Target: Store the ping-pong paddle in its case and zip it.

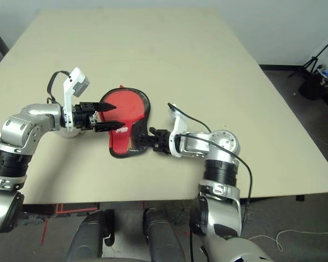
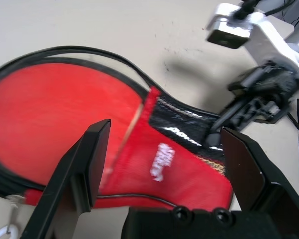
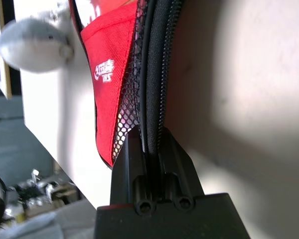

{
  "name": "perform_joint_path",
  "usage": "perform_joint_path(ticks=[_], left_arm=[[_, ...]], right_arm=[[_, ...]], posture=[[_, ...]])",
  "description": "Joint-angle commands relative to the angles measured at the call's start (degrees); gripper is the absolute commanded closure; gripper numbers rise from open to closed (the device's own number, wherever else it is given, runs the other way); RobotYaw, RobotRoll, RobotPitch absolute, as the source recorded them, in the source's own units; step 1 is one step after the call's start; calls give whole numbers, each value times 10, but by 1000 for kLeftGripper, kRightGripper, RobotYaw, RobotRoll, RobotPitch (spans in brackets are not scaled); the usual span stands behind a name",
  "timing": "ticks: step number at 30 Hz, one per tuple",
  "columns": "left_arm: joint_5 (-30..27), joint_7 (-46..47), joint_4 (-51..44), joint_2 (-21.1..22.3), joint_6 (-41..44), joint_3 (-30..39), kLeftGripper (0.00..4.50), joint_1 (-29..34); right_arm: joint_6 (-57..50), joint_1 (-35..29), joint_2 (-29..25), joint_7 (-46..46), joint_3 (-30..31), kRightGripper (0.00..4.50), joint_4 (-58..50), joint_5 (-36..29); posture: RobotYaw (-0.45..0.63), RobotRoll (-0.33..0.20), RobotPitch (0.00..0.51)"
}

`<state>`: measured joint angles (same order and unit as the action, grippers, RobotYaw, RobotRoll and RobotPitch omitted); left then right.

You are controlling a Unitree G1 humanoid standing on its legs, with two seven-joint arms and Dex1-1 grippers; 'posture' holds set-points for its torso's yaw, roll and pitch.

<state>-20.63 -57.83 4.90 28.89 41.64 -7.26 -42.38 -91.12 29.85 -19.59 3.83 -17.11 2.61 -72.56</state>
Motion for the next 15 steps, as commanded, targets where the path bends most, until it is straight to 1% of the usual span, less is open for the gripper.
perform_joint_path(ticks=[1, 3, 4, 5, 6, 9, 15], left_arm=[[0, -2, 7, 0, -6, -4, 0, 4], [0, -3, 8, -1, -8, -5, 0, 4], [0, -3, 9, -1, -9, -6, 0, 3], [0, -3, 9, -1, -9, -6, 0, 4], [1, -4, 11, -2, -11, -7, 0, 3], [2, -5, 16, -4, -13, -8, 0, 0], [4, -9, 24, -7, -18, -12, 0, -4]], right_arm=[[-14, -56, -58, 65, 39, 4470, -65, -159], [54, -93, -132, 133, 97, 4470, -98, -299], [93, -110, -169, 160, 127, 4470, -117, -357], [125, -121, -195, 174, 149, 4470, -132, -389], [148, -132, -217, 173, 162, 4470, -149, -402], [200, -159, -259, 154, 184, 4470, -188, -404], [262, -185, -290, 140, 215, 4470, -225, -404]], posture=[[-12, 0, 178], [-27, 0, 181], [-29, 0, 182], [-29, 0, 182], [-29, 0, 182], [-43, 0, 187], [-54, 0, 190]])
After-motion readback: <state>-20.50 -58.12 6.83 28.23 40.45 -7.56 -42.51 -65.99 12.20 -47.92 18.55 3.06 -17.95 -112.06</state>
